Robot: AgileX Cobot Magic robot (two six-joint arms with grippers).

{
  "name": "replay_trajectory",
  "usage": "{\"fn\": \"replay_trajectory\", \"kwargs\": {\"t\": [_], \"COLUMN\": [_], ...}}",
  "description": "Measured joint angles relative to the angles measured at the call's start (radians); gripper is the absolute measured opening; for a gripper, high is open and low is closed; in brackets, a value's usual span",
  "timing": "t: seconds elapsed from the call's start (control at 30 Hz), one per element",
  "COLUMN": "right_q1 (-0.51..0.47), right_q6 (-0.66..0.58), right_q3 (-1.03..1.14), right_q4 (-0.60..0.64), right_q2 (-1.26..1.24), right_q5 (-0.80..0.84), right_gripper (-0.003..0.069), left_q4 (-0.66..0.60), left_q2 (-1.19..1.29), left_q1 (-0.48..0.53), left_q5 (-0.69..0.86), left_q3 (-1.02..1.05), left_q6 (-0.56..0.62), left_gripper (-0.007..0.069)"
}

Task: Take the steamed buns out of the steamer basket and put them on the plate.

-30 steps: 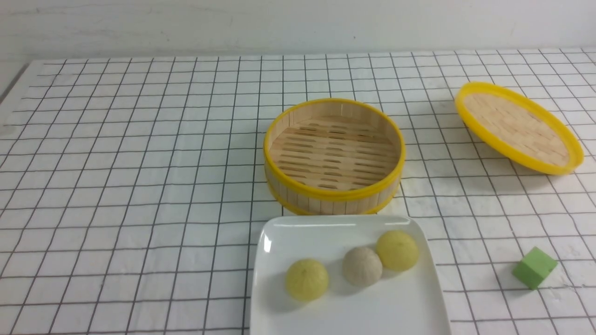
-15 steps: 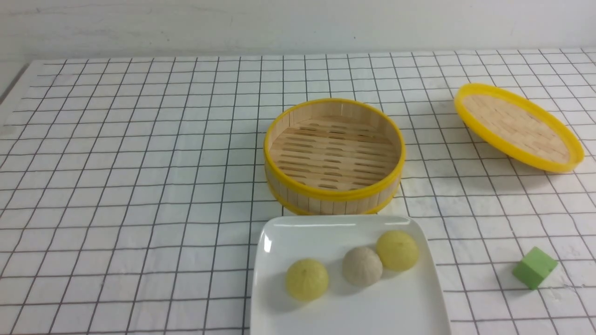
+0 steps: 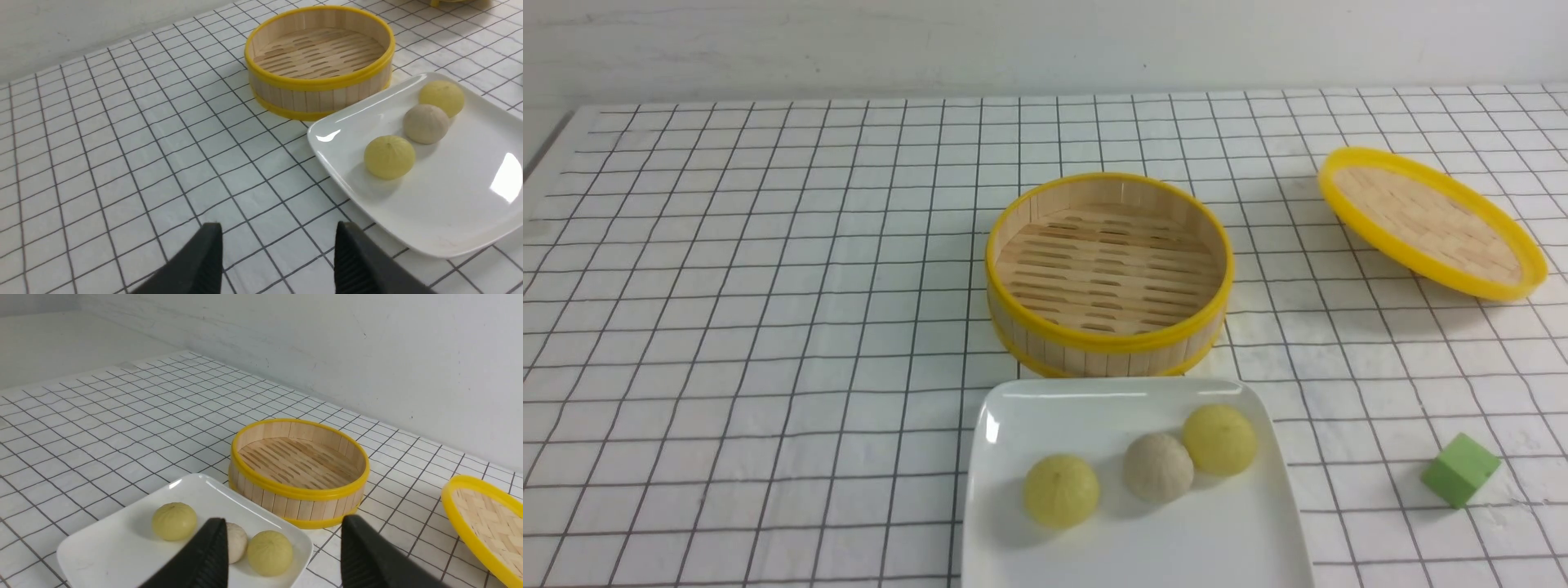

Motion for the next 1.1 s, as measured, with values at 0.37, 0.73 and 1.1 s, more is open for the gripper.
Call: {"fn": "replay_trajectory", "kwargs": {"t": [0.37, 0.73, 1.1], "right_q1": [0.0, 0.0, 0.0], "right_q6": [0.0, 0.001, 0.001], "right_q3": [0.0, 0.001, 0.001], "right_q4": [0.0, 0.0, 0.001], "right_q2": [0.0, 0.0, 0.0], "right_q5": [0.0, 0.0, 0.0], "right_gripper": [0.0384, 0.0356, 0.0279], "left_q4": [0.023, -0.105, -0.133], "left_q2": [0.0, 0.0, -0.042], "left_q1": [0.0, 0.175, 0.479], "left_q5": [-0.144, -0.429, -0.482], "left_q3": [0.042, 0.346, 0.465], "left_q6": [-0.053, -0.078, -0.001], "left_gripper": [0.0391, 0.0376, 0.0373]}}
